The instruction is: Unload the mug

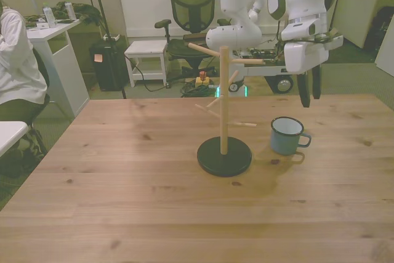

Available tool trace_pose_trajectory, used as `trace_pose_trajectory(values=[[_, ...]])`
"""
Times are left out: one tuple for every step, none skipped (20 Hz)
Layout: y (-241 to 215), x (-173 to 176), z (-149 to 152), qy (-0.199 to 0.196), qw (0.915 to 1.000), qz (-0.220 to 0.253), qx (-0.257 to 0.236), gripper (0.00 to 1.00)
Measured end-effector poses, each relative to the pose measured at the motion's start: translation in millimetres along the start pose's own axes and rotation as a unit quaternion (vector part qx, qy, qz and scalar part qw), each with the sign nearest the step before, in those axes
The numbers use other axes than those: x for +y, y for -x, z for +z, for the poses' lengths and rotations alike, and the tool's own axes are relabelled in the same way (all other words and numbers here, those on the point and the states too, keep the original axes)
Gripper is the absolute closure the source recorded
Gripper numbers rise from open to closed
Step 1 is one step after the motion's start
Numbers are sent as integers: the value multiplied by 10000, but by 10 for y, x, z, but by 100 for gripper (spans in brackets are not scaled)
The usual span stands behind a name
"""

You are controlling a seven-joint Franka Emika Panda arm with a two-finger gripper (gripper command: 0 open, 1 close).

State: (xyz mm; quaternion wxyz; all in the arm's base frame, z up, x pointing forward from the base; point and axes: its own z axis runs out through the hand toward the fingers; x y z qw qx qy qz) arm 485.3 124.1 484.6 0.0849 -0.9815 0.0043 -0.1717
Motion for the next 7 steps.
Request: trace_pose_trajectory(values=[[-8,-16,-46,-68,9998,166,71,0],[-23,-22,-85,-126,9992,353,157,0],[-40,-25,-109,-194,9980,558,241,0],[-56,-25,-127,-237,9964,750,323,0],[-69,-20,-142,-259,9943,953,390,0],[-84,-9,-157,-282,9917,1164,479,0],[-100,11,-168,-307,9883,1369,591,0]])
